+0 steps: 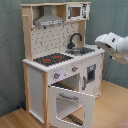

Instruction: Play with the kitchen

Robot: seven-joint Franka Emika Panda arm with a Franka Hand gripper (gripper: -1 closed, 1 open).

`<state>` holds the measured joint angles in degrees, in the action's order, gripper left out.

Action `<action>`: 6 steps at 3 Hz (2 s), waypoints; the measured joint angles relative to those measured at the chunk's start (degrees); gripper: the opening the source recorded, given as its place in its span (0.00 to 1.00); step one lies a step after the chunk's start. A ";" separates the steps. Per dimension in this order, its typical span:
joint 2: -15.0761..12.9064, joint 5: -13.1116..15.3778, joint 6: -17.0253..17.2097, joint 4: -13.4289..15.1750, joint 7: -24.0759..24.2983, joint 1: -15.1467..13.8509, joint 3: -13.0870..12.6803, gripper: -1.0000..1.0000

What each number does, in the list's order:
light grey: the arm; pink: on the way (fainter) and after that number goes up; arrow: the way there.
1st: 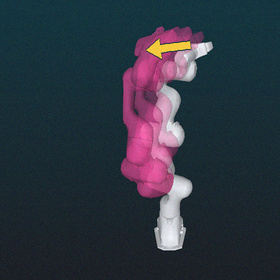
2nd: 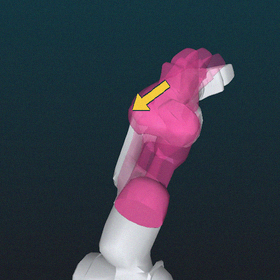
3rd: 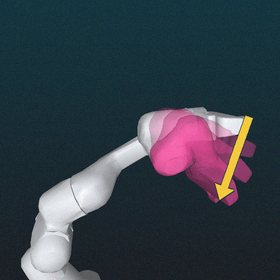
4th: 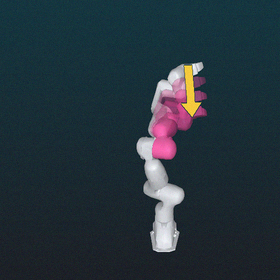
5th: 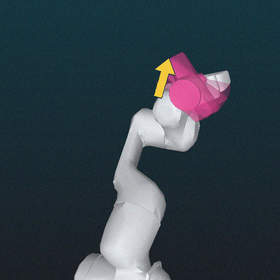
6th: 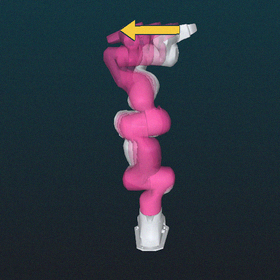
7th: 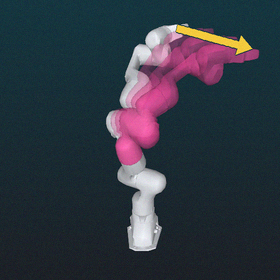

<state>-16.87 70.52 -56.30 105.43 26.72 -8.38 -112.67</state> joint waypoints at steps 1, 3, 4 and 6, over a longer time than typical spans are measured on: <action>4.77 0.79 -3.20 1.46 -3.34 0.00 1.70 1.00; 12.01 1.90 -10.17 3.49 -9.75 -0.03 5.81 1.00; 16.36 2.14 -14.66 4.43 -13.39 -0.23 7.96 1.00; 24.83 2.24 -22.64 4.88 -20.51 -2.40 9.06 1.00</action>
<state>7.96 72.76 -78.94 110.31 6.21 -10.78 -103.61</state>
